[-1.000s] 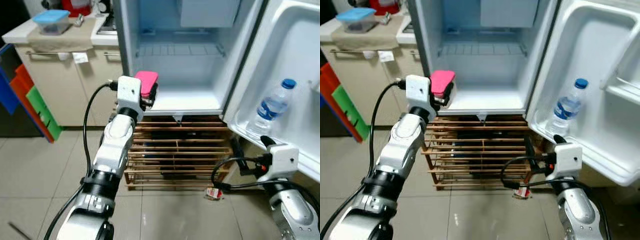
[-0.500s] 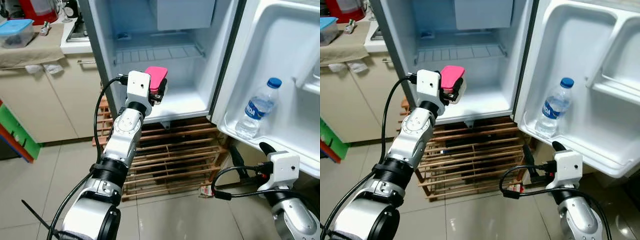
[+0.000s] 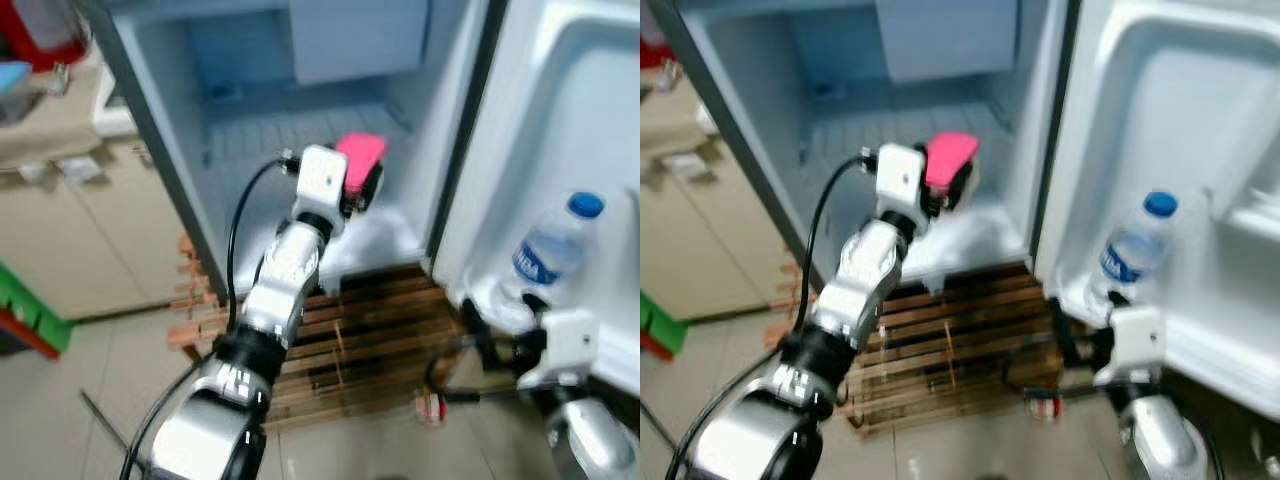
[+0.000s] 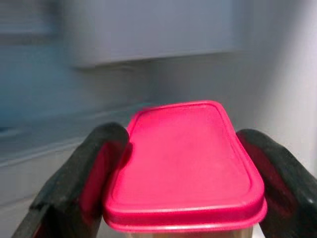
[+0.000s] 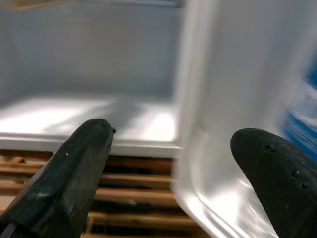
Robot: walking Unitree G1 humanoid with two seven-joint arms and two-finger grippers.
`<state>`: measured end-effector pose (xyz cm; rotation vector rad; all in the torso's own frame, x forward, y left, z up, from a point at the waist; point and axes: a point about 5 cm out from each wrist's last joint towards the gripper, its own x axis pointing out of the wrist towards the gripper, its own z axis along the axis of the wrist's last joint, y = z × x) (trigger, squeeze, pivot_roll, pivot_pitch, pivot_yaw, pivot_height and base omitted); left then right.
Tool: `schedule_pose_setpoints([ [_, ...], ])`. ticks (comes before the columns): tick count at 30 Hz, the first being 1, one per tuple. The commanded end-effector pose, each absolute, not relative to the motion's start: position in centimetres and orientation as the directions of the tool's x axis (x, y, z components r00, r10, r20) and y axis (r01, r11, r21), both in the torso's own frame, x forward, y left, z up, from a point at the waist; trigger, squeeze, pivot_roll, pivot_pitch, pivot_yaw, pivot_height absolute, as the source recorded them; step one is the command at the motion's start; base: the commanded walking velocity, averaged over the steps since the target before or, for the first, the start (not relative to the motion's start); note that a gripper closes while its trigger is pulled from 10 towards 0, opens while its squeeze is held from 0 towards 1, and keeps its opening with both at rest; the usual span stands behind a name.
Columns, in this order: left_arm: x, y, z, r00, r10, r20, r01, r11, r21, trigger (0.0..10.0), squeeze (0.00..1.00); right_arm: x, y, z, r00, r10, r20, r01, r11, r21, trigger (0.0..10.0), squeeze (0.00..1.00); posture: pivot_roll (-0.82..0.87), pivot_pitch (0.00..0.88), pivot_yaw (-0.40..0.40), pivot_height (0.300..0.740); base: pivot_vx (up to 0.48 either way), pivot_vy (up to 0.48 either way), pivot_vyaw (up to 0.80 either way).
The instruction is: Restocking fridge
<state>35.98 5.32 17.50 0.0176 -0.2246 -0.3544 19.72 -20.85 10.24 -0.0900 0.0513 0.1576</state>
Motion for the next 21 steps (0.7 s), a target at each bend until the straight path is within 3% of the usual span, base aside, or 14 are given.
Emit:
schedule_pose_setpoints([
  [1,36.0,5.9,16.8,0.929,-0.32,0.186,0.318,0.947,0.039,10.0,0.0,19.3,-20.8,10.1,0.983,0.166,-0.072,-0.172,0.982,-0.076,10.0,0.0,-0.24,0.0,0.045,0.74,0.0,0.0,0.0],
  [8,36.3,6.0,14.7,0.96,-0.256,0.116,0.257,0.966,0.004,10.0,0.0,18.3,-21.0,10.0,0.984,0.157,-0.089,-0.164,0.983,-0.078,10.0,0.0,-0.27,0.003,0.041,0.74,0.0,0.0,0.0],
  [14,37.1,8.2,12.5,0.991,-0.132,0.01,0.131,0.991,0.034,10.0,0.0,17.2,-20.5,11.1,0.984,0.16,-0.075,-0.166,0.983,-0.08,10.0,0.0,-0.31,0.051,0.033,0.74,0.0,0.0,0.0],
  [21,38.0,10.9,12.8,1.0,-0.006,-0.001,0.006,0.996,0.086,10.0,0.0,16.6,-20.1,12.5,0.985,0.162,-0.06,-0.166,0.984,-0.071,10.0,0.0,-0.35,0.116,0.011,0.74,0.0,0.0,0.0],
])
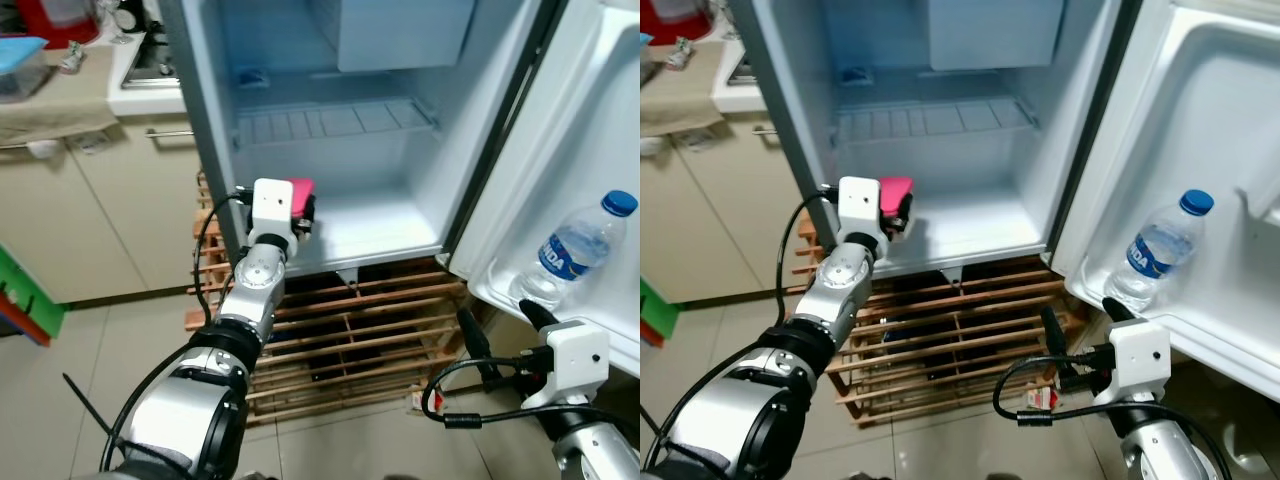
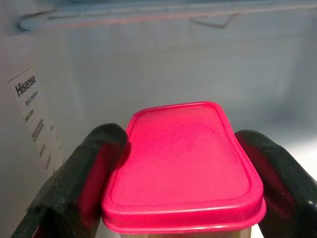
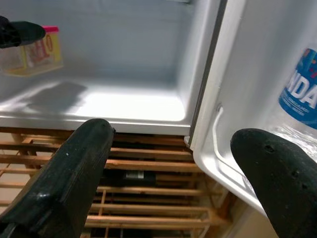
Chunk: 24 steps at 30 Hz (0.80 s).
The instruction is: Restocking fridge
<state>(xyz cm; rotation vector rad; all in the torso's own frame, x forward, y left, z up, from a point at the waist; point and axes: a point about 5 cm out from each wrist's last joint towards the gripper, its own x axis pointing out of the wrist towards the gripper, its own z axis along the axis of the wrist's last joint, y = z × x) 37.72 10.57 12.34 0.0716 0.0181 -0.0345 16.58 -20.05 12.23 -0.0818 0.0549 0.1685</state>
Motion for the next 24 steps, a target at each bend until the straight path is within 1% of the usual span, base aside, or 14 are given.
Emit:
schedule_pose_setpoints([
  [1,38.1,11.3,13.0,1.0,0.006,0.002,-0.006,0.996,0.094,10.0,0.0,16.5,-20.1,12.5,0.984,0.163,-0.069,-0.168,0.983,-0.069,10.0,0.0,-0.35,0.124,0.007,0.74,0.0,0.0,0.0],
  [4,38.3,12.0,13.2,0.999,0.053,0.01,-0.054,0.993,0.107,10.0,0.0,15.4,-20.2,12.6,0.981,0.161,-0.103,-0.169,0.983,-0.067,10.0,0.0,-0.37,0.162,-0.011,0.74,0.0,0.0,0.0],
  [7,38.3,12.2,13.1,0.996,0.083,0.016,-0.085,0.989,0.122,10.0,0.0,14.2,-20.2,12.8,0.979,0.158,-0.129,-0.167,0.984,-0.067,10.0,0.0,-0.4,0.195,-0.022,0.74,0.0,0.0,0.0],
  [10,38.3,12.1,13.1,0.995,0.099,0.016,-0.101,0.988,0.114,10.0,0.0,13.7,-20.0,12.9,0.977,0.158,-0.142,-0.168,0.984,-0.066,10.0,0.0,-0.41,0.205,-0.026,0.74,0.0,0.0,0.0],
  [12,38.3,12.0,13.1,0.989,0.144,0.021,-0.146,0.985,0.091,10.0,0.0,13.1,-19.7,13.1,0.974,0.157,-0.164,-0.169,0.984,-0.062,10.0,0.0,-0.42,0.224,-0.032,0.74,0.0,0.0,0.0],
  [14,38.3,12.0,13.1,0.988,0.154,0.021,-0.156,0.984,0.083,10.0,0.0,12.9,-19.7,13.1,0.973,0.157,-0.168,-0.169,0.984,-0.061,10.0,0.0,-0.42,0.224,-0.032,0.74,0.0,0.0,0.0],
  [15,38.2,12.0,13.1,0.985,0.172,0.02,-0.173,0.982,0.073,10.0,0.48,12.8,-19.7,13.2,0.972,0.156,-0.174,-0.169,0.984,-0.061,10.0,0.0,-0.42,0.23,-0.032,0.74,0.0,0.0,0.0],
  [16,38.2,12.0,13.2,0.982,0.186,0.02,-0.187,0.981,0.059,10.0,0.93,12.7,-19.7,13.2,0.972,0.157,-0.178,-0.17,0.984,-0.061,10.0,0.0,-0.43,0.232,-0.032,0.74,0.0,0.0,0.0],
  [17,38.2,11.8,13.3,0.981,0.192,0.024,-0.193,0.98,0.052,10.0,1.0,12.6,-19.6,13.3,0.971,0.156,-0.181,-0.17,0.984,-0.061,10.0,0.0,-0.43,0.233,-0.031,0.74,0.0,0.0,0.0],
  [20,38.4,11.5,13.9,0.975,0.22,0.039,-0.22,0.975,0.001,10.0,1.0,12.5,-19.6,13.4,0.97,0.155,-0.185,-0.169,0.984,-0.063,10.0,0.0,-0.43,0.234,-0.028,0.74,0.0,0.0,0.0],
  [22,38.7,11.1,14.7,0.97,0.239,0.048,-0.236,0.97,-0.056,10.0,1.0,12.5,-19.6,13.4,0.971,0.15,-0.188,-0.165,0.984,-0.064,10.0,0.0,-0.43,0.231,-0.024,0.74,0.0,0.0,0.0],
  [24,38.7,10.6,15.2,0.97,0.235,0.059,-0.229,0.97,-0.084,10.0,1.0,12.5,-19.6,13.4,0.97,0.149,-0.189,-0.164,0.984,-0.064,10.0,0.0,-0.43,0.23,-0.023,0.74,0.0,0.0,0.0],
])
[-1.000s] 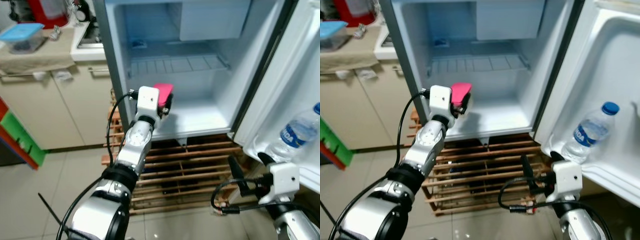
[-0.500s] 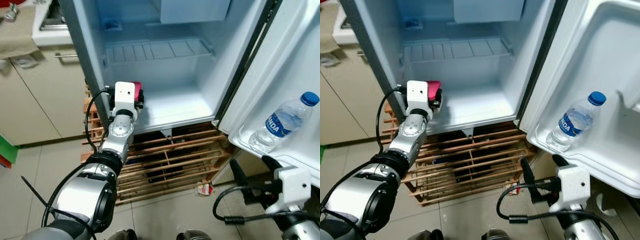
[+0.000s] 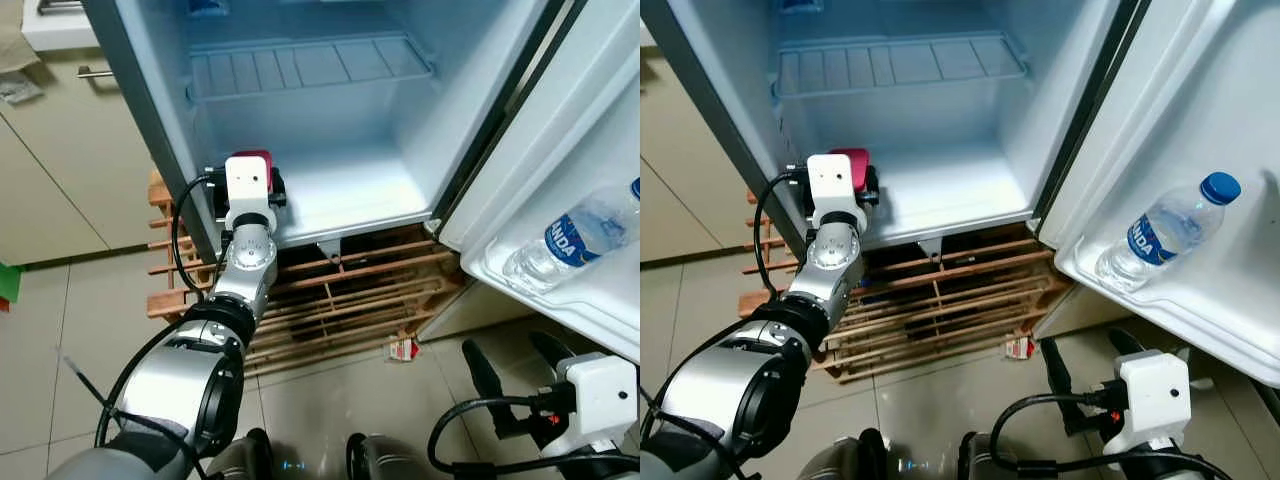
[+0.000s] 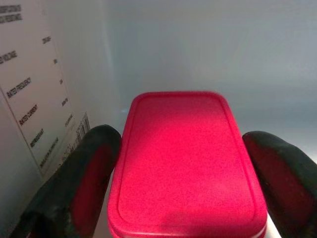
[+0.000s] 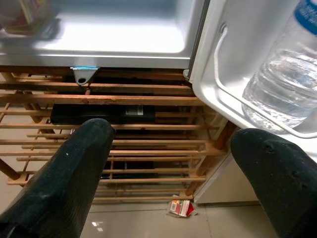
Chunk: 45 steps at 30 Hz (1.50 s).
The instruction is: Restocking fridge
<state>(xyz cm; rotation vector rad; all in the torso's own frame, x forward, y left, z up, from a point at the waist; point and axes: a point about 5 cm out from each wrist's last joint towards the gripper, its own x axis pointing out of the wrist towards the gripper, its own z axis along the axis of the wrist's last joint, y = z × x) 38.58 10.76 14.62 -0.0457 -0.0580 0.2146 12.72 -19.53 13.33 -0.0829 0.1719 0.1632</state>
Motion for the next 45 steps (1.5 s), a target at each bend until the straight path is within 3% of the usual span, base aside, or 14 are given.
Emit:
schedule_pose_setpoints([
  [1,38.8,10.2,15.6,0.972,0.22,0.078,-0.213,0.973,-0.089,10.0,1.0,12.6,-19.5,13.4,0.971,0.149,-0.189,-0.163,0.985,-0.063,10.0,0.0,-0.42,0.228,-0.022,0.74,0.0,0.0,0.0],
  [7,39.1,8.8,17.2,0.976,0.161,0.15,-0.152,0.986,-0.069,10.0,1.0,12.9,-19.4,13.4,0.972,0.15,-0.182,-0.164,0.984,-0.064,10.0,0.0,-0.42,0.218,-0.014,0.74,0.0,0.0,0.0],
  [10,39.4,7.9,19.9,0.955,0.101,0.279,-0.098,0.995,-0.025,10.0,1.0,13.4,-19.3,13.4,0.974,0.147,-0.17,-0.159,0.985,-0.062,10.0,0.0,-0.4,0.203,-0.001,0.74,0.0,0.0,0.0],
  [17,39.0,8.4,23.0,0.899,0.096,0.427,-0.085,0.995,-0.045,10.0,1.0,14.6,-18.7,13.1,0.978,0.154,-0.141,-0.162,0.986,-0.048,10.0,0.0,-0.36,0.163,0.016,0.74,0.0,0.0,0.0],
  [21,38.6,8.4,23.0,0.897,0.069,0.437,-0.056,0.998,-0.042,10.0,1.0,15.2,-18.6,13.0,0.98,0.153,-0.131,-0.16,0.986,-0.047,10.0,0.0,-0.33,0.141,0.026,0.74,0.0,0.0,0.0],
  [27,34.7,7.9,20.2,0.905,-0.177,0.386,0.174,0.984,0.044,10.0,1.0,16.3,-18.6,12.9,0.989,0.114,-0.089,-0.118,0.992,-0.042,10.0,0.0,-0.27,0.09,0.041,0.74,0.0,0.0,0.0],
  [28,33.0,8.1,18.6,0.915,-0.251,0.316,0.245,0.968,0.061,10.0,1.0,16.7,-18.4,12.6,0.99,0.115,-0.084,-0.118,0.993,-0.028,10.0,0.0,-0.25,0.069,0.047,0.74,0.0,0.0,0.0],
  [31,31.8,8.6,17.2,0.927,-0.285,0.243,0.281,0.958,0.051,10.0,1.0,17.2,-18.3,12.3,0.99,0.118,-0.079,-0.12,0.993,-0.014,10.0,0.0,-0.23,0.056,0.048,0.74,0.0,0.0,0.0],
  [32,31.0,9.2,16.3,0.934,-0.301,0.191,0.296,0.953,0.056,10.0,0.87,17.6,-18.2,12.3,0.991,0.12,-0.066,-0.121,0.993,-0.012,10.0,0.0,-0.21,0.041,0.05,0.74,0.0,0.0,0.0],
  [34,31.0,9.2,16.3,0.934,-0.301,0.191,0.296,0.953,0.056,10.0,0.87,17.6,-18.2,12.3,0.991,0.12,-0.066,-0.121,0.993,-0.012,10.0,0.0,-0.21,0.041,0.05,0.74,0.0,0.0,0.0],
  [35,30.4,9.9,15.7,0.94,-0.302,0.159,0.294,0.953,0.072,10.0,0.0,18.0,-18.2,12.4,0.992,0.118,-0.052,-0.118,0.993,-0.011,10.0,0.0,-0.2,0.029,0.052,0.74,0.0,0.0,0.0],
  [38,26.3,13.4,14.8,0.935,-0.314,0.166,0.295,0.947,0.132,10.0,0.0,19.5,-18.9,13.4,0.998,0.052,0.025,-0.052,0.998,-0.018,10.0,0.0,-0.17,0.0,0.051,0.74,0.0,0.0,0.0],
  [40,25.2,14.2,14.8,0.935,-0.303,0.186,0.279,0.949,0.143,10.0,0.0,19.7,-19.2,13.7,0.998,0.033,0.045,-0.032,0.999,-0.02,10.0,0.0,-0.17,0.0,0.049,0.74,0.0,0.0,0.0],
  [45,25.5,15.7,15.1,0.974,-0.105,0.202,0.095,0.994,0.061,10.0,0.0,21.3,-19.7,13.5,0.998,-0.005,0.07,0.007,1.0,-0.021,10.0,0.0,-0.15,0.0,0.038,0.74,0.0,0.0,0.0],
])
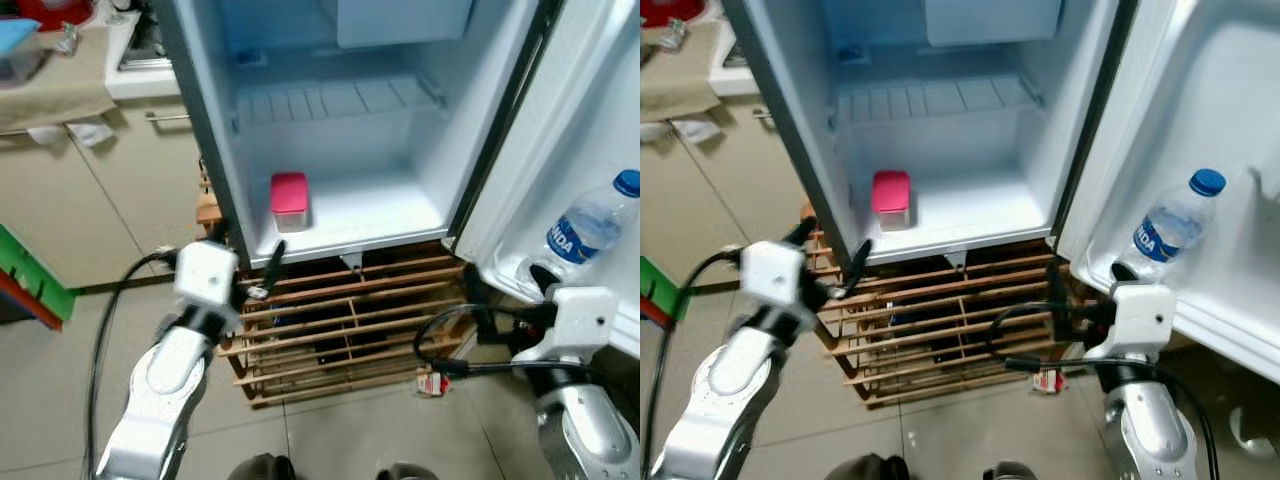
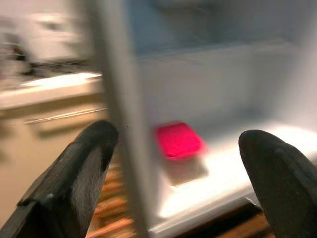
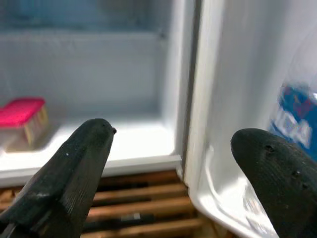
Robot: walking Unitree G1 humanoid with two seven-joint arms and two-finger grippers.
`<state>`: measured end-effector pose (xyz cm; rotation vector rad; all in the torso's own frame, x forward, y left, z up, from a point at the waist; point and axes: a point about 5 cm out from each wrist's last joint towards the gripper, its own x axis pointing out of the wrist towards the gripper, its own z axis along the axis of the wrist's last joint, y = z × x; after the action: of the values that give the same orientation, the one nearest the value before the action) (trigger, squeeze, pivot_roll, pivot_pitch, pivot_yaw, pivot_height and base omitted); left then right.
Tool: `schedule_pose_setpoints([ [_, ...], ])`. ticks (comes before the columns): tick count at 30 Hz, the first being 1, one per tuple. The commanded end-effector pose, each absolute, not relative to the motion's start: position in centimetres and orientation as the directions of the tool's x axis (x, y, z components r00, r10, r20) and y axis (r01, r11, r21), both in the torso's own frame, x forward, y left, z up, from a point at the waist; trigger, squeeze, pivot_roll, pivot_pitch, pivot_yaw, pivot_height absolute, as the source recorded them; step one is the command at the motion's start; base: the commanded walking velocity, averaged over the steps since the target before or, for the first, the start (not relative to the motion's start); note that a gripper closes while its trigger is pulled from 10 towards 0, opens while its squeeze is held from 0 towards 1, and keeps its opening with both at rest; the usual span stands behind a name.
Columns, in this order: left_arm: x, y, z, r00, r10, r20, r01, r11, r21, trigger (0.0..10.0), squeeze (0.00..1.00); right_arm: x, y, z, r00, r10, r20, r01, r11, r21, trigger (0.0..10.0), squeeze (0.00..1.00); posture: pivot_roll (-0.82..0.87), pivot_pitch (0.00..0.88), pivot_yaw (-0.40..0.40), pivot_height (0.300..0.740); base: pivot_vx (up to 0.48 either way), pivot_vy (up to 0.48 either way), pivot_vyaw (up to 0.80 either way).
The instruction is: Restocking fridge
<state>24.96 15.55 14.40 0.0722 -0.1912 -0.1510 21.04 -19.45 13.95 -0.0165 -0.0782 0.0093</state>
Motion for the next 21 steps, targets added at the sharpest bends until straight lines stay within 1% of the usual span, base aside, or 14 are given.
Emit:
schedule_pose_setpoints([
  [1,25.5,15.7,15.1,0.974,-0.105,0.202,0.095,0.994,0.061,10.0,0.0,21.3,-19.7,13.5,0.998,-0.005,0.07,0.007,1.0,-0.021,10.0,0.0,-0.15,0.0,0.038,0.74,0.0,0.0,0.0],
  [3,26.4,15.8,14.8,0.987,-0.042,0.158,0.044,0.999,-0.007,10.0,0.0,21.9,-19.9,13.1,0.998,-0.014,0.067,0.015,1.0,-0.022,10.0,0.0,-0.15,0.0,0.038,0.74,0.0,0.0,0.0],
  [5,27.4,15.2,14.8,0.989,-0.038,0.146,0.043,0.998,-0.034,10.0,0.0,23.3,-19.9,13.3,0.996,-0.032,0.086,0.033,0.999,-0.009,10.0,0.0,-0.15,0.0,0.033,0.74,0.0,0.0,0.0],
  [8,28.0,14.8,14.9,0.989,-0.06,0.135,0.062,0.998,-0.011,10.0,0.0,24.1,-19.6,13.6,0.995,-0.017,0.102,0.017,1.0,-0.001,10.0,0.0,-0.15,0.0,0.035,0.74,0.0,0.0,0.0],
  [16,28.1,14.2,14.8,0.989,-0.097,0.109,0.092,0.994,0.051,10.0,0.0,24.4,-18.6,13.3,0.995,0.025,0.1,-0.026,1.0,0.007,10.0,0.0,-0.14,0.0,0.043,0.74,0.0,0.0,0.0],
  [21,28.6,13.8,15.0,0.988,-0.098,0.116,0.091,0.994,0.06,10.0,0.0,25.1,-18.4,13.3,0.993,0.05,0.107,-0.051,0.999,0.008,10.0,0.0,-0.15,0.0,0.042,0.74,-0.38,0.0,0.0],
])
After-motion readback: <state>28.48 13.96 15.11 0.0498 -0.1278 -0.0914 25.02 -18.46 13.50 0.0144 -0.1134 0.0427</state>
